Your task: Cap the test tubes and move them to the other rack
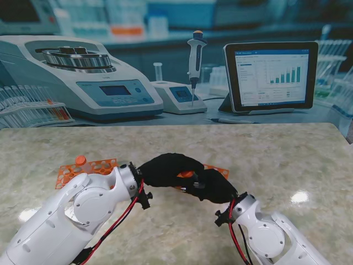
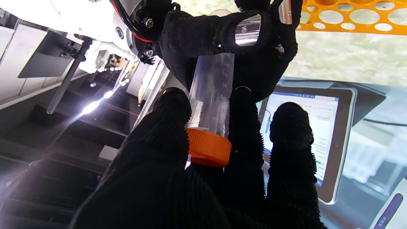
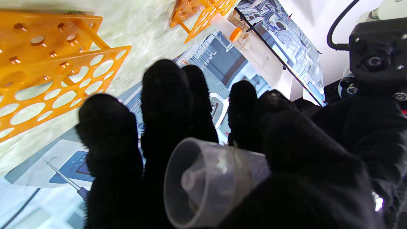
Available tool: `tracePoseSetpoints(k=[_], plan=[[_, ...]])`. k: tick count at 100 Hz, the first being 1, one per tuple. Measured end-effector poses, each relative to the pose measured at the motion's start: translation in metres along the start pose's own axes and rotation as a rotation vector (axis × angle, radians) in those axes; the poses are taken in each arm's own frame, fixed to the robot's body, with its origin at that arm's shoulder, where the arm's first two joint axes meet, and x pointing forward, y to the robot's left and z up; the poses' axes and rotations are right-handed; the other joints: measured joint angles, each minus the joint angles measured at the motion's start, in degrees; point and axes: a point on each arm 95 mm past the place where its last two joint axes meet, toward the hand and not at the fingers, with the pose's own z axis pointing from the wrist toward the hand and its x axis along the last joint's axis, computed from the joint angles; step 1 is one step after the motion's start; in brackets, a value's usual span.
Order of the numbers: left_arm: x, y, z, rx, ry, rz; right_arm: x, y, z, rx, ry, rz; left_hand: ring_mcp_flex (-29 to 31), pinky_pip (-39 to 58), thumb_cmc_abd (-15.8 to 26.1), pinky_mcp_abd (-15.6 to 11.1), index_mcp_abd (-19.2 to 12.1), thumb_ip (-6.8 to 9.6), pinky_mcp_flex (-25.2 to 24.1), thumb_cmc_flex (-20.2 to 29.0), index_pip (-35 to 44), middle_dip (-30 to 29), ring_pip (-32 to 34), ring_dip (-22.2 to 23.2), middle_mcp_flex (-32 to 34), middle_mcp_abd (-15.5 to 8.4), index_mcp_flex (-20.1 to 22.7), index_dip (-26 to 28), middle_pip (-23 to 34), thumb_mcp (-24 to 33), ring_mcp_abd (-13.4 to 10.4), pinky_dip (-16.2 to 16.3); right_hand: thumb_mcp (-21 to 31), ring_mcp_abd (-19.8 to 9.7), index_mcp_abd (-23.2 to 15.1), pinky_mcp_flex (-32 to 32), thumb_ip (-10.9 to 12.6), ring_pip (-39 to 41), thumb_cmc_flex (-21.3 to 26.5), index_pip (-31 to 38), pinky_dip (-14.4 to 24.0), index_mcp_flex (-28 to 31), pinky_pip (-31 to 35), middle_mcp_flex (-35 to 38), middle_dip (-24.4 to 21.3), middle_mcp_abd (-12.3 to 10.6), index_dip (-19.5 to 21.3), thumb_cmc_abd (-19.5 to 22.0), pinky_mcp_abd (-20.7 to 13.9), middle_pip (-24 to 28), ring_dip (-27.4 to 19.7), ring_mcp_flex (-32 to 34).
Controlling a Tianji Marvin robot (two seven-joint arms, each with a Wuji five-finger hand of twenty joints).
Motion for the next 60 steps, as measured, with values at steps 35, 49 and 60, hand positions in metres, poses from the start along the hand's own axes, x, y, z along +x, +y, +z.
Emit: tracePoseSetpoints(k=[35,49,60], plan=[[-0.0008,0.0011,0.0008,-0.006,-0.004,-0.022,0.0008,-0.0013,-0.0014,-0.01,0.005,0.007,4.8,8.6,0.3,-1.8,-0.3,-1.78,11.1,-0.1,3.1,4.7,18.5,1.4,-0.2,0.0,-1.5,6.5,1.0,0.1,0.6,2.6,-0.2,0.0,0.6,0.0,0.0,0.0,0.8,0.0,0.0,-0.1,0.0,0.0,0.0,0.0,-1.4,0.0,0.0,0.0,0.0,0.0],[-0.0007,0.0018,0.0004,-0.005,-0.007,-0.036,0.001,-0.0015,-0.0018,-0.016,0.006,0.009,4.8,8.7,0.3,-1.8,-0.3,-2.79,14.7,-0.1,3.2,6.1,20.1,1.4,-0.9,0.0,-1.6,7.8,1.4,0.5,0.6,2.6,-2.3,0.0,1.1,0.0,0.0,-0.1,2.5,0.6,0.0,-0.1,-0.1,-0.1,0.1,0.0,-3.6,-0.4,0.0,0.0,-0.1,0.0],[-0.0007,0.0027,-0.0013,0.01,-0.009,-0.043,0.0017,-0.001,-0.0015,-0.023,0.009,0.008,4.8,8.2,0.3,-1.8,-0.2,-3.01,16.7,-0.1,3.9,6.3,20.1,1.4,-1.0,0.0,-2.1,9.2,1.5,0.6,0.6,2.6,-2.6,0.0,1.2,-0.3,0.0,-0.2,3.6,0.7,0.0,-0.1,-0.5,-0.2,0.2,0.0,-5.0,-1.3,0.0,0.0,-0.4,0.0]])
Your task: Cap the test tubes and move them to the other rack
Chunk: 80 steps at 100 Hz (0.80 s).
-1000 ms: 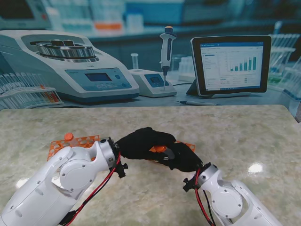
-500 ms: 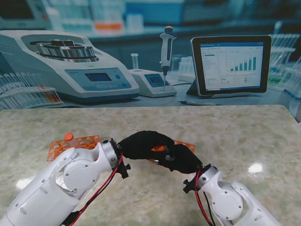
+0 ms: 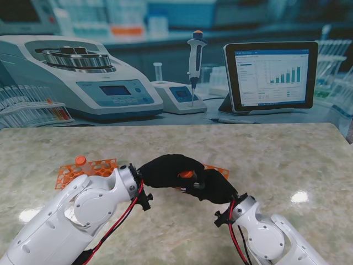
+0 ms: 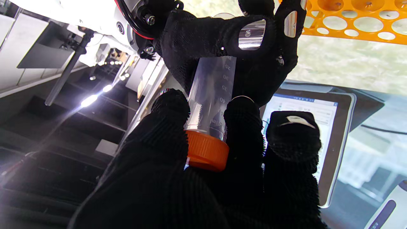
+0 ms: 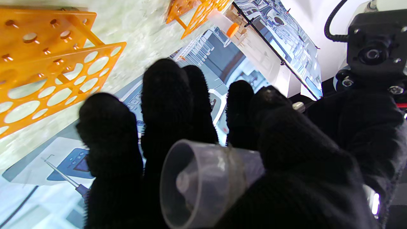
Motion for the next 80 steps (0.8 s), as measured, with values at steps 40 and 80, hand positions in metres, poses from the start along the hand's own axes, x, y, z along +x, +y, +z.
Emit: tracePoseSetpoints(k=[40,80], plan=[[-0.002,-0.003,-0.006,0.031,-0.006,-0.009,0.001,0.002,0.004,-0.023,-0.007,-0.003,0.0,-3.9,0.6,0.0,0.0,-1.11,0.6,0.0,0.0,0.0,0.0,-1.0,-1.0,0.5,0.0,1.4,1.8,0.1,0.0,-0.7,-4.2,0.8,1.3,-9.9,1.6,-15.9,-0.7,-1.8,0.7,-5.3,-6.3,-5.6,-0.8,0.4,-7.3,-2.8,2.2,-3.1,-2.2,-1.5],[0.001,-0.015,-0.015,0.028,-0.008,0.009,-0.002,0.004,0.006,-0.031,-0.034,-0.021,0.0,-4.8,0.6,0.0,0.0,-1.11,0.2,0.0,0.0,0.0,0.0,-1.0,-1.5,0.7,0.0,2.1,1.9,0.1,0.0,-0.7,-4.2,4.9,4.2,-30.8,5.2,-29.1,-11.3,-24.4,-0.2,-4.7,-12.7,-14.8,-6.1,1.3,-2.8,-2.8,6.9,-8.8,-6.7,-16.1]])
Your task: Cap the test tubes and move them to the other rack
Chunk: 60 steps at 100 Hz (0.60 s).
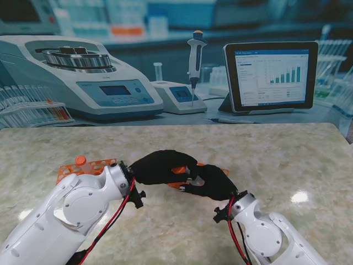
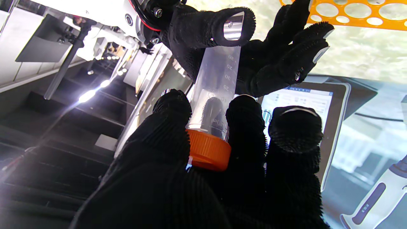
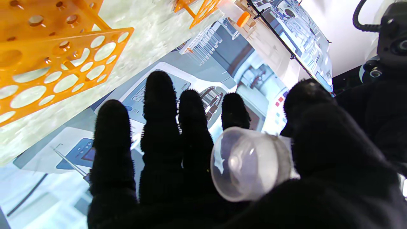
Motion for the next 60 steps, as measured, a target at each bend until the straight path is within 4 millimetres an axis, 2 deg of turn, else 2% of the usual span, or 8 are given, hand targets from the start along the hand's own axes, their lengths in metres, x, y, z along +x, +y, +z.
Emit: tracePoseSetpoints(k=[18,39,60], plan=[[-0.001,-0.005,-0.005,-0.011,-0.008,0.012,-0.002,-0.001,0.001,0.009,-0.004,0.004,0.4,-0.6,0.0,0.0,0.0,0.0,-0.2,0.0,0.0,0.0,0.0,0.0,0.0,0.3,0.0,0.0,0.2,0.0,0.0,0.0,-1.4,0.6,-0.3,-4.8,0.0,-3.2,-2.6,-3.1,-1.3,-3.3,-2.5,-3.8,-1.6,0.0,0.4,0.0,0.2,-2.8,-1.7,-4.4],[0.0,-0.01,-0.011,-0.028,-0.019,0.029,-0.003,0.0,0.0,0.006,0.001,0.005,0.5,-0.6,0.0,0.0,0.0,0.0,-0.2,0.0,0.0,0.0,0.0,0.0,-0.1,0.3,0.0,0.0,0.5,0.0,0.0,0.0,-3.4,1.0,0.0,-8.1,0.0,-5.0,-5.0,-5.0,-2.5,-5.9,-4.7,-6.8,-2.6,0.0,-0.9,0.0,0.2,-3.0,-3.5,-8.6],[0.0,-0.012,-0.014,-0.032,-0.026,0.029,-0.003,-0.001,0.0,0.02,0.001,0.005,1.0,-0.7,0.0,0.0,0.0,0.0,-0.2,0.0,0.0,0.0,-0.1,0.0,-0.1,0.3,0.0,0.2,0.7,0.0,0.0,0.0,-3.9,2.2,1.3,-11.7,0.0,-9.0,-7.2,-7.5,-5.8,-9.3,-9.1,-11.2,-5.7,-0.1,-3.1,1.0,1.3,-5.6,-8.3,-14.6]])
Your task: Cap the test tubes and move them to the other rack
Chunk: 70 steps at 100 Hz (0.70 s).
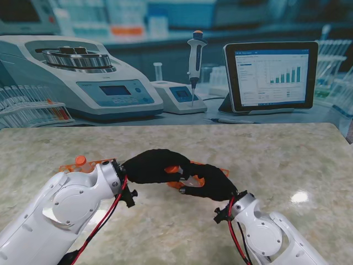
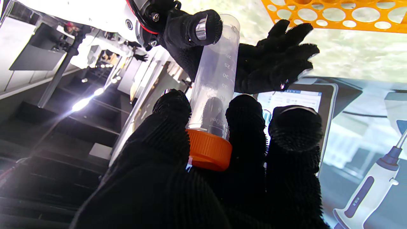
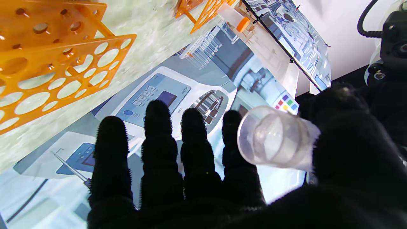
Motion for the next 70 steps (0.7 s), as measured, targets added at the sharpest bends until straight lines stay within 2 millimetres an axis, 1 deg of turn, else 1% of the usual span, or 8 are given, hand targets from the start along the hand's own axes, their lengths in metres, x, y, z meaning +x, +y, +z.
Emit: tracePoseSetpoints(k=[4,6,26,34,40,46,60,70], plan=[[0.0,0.0,-0.001,-0.001,-0.002,0.001,0.0,0.0,0.0,0.001,-0.002,-0.001,0.0,0.0,0.0,0.0,0.0,-0.04,0.0,0.0,0.0,0.0,0.0,0.0,0.0,0.0,0.0,0.3,0.0,0.0,0.0,0.0,0.0,0.3,0.4,-0.7,0.0,-0.1,-0.4,-0.3,-0.7,-0.4,-0.9,-0.6,-0.5,0.0,-0.5,0.0,0.0,-0.2,-0.8,-1.3],[-0.001,-0.001,-0.001,-0.001,-0.003,0.001,0.0,0.0,0.0,0.002,-0.003,-0.002,0.0,0.0,0.1,0.0,0.0,-0.51,0.0,0.0,0.0,0.0,0.0,0.0,0.0,0.0,0.0,0.3,0.0,0.0,0.0,0.0,0.0,0.6,0.8,-0.8,0.0,-0.9,-0.7,-1.1,-0.7,-1.4,-0.9,-1.3,-1.0,0.0,-0.6,0.0,0.0,-0.6,-1.2,-1.5],[-0.002,-0.003,-0.007,-0.008,-0.019,0.014,-0.002,0.001,0.0,0.0,-0.014,-0.013,0.4,-0.1,0.1,0.0,0.0,-0.51,0.0,0.0,0.0,0.0,-0.2,0.0,0.0,0.0,0.0,0.6,0.0,0.0,0.0,0.0,-0.7,1.0,1.3,-2.2,0.0,-2.0,-2.3,-1.4,-2.0,-2.3,-2.2,-2.7,-1.6,0.0,-0.6,0.1,0.1,-0.9,-2.9,-3.6],[-0.004,-0.004,-0.01,-0.006,-0.028,0.018,-0.002,0.002,0.0,-0.002,-0.016,-0.014,0.4,-0.1,0.1,0.0,0.0,-0.51,0.0,0.0,0.0,0.0,-0.2,0.0,0.0,0.0,0.0,0.6,0.0,0.0,0.0,0.0,-0.7,1.1,1.3,-2.5,0.0,-1.7,-2.3,-1.4,-2.0,-2.3,-2.2,-2.7,-1.6,0.0,-0.6,0.8,0.1,-0.9,-3.0,-3.5],[-0.005,-0.005,-0.012,-0.006,-0.034,0.019,-0.003,0.003,0.0,-0.004,-0.017,-0.013,0.5,-0.1,0.1,0.0,0.0,-0.57,0.0,0.0,0.0,0.0,-0.2,0.0,0.1,0.1,0.0,0.7,2.1,0.0,0.0,0.0,-0.1,1.3,1.3,-2.7,0.0,-1.5,-3.3,-1.4,-2.1,-2.3,-2.6,-2.8,-2.2,0.0,-0.7,2.7,0.1,-0.9,-3.5,-3.7],[-0.006,-0.005,-0.014,-0.008,-0.039,0.02,-0.003,0.004,0.0,-0.003,-0.017,-0.013,0.5,-0.1,0.1,0.0,0.0,-0.62,0.0,0.0,0.0,0.0,-0.2,0.0,0.5,0.2,0.0,0.8,2.5,0.0,0.0,0.0,0.6,1.6,1.3,-3.2,0.0,-1.8,-3.9,-1.5,-2.8,-2.3,-2.7,-3.5,-2.4,0.0,-0.7,2.9,0.1,-1.0,-4.0,-4.8],[-0.008,-0.005,-0.016,-0.017,-0.046,0.021,-0.004,0.005,0.0,-0.005,-0.017,-0.017,0.5,-0.1,0.1,0.0,0.0,-0.65,0.0,0.0,0.0,0.0,-0.2,0.0,0.7,0.2,0.0,0.9,2.9,0.0,0.0,0.0,1.9,2.3,1.4,-4.8,0.0,-4.7,-5.3,-2.4,-5.9,-3.2,-5.1,-6.0,-5.3,0.0,-1.4,3.8,0.7,-2.5,-7.7,-7.8],[-0.01,-0.005,-0.018,-0.02,-0.053,0.024,-0.005,0.006,0.0,-0.016,-0.019,-0.021,0.5,-0.1,0.1,0.0,0.0,-0.67,0.0,0.0,0.0,0.0,-0.2,0.0,0.9,0.2,0.0,0.9,3.0,0.0,0.1,0.0,2.1,2.8,2.1,-5.9,0.3,-4.4,-6.5,-2.2,-8.0,-2.9,-6.3,-7.1,-7.3,0.0,-2.0,4.3,0.8,-3.4,-10.0,-10.0]])
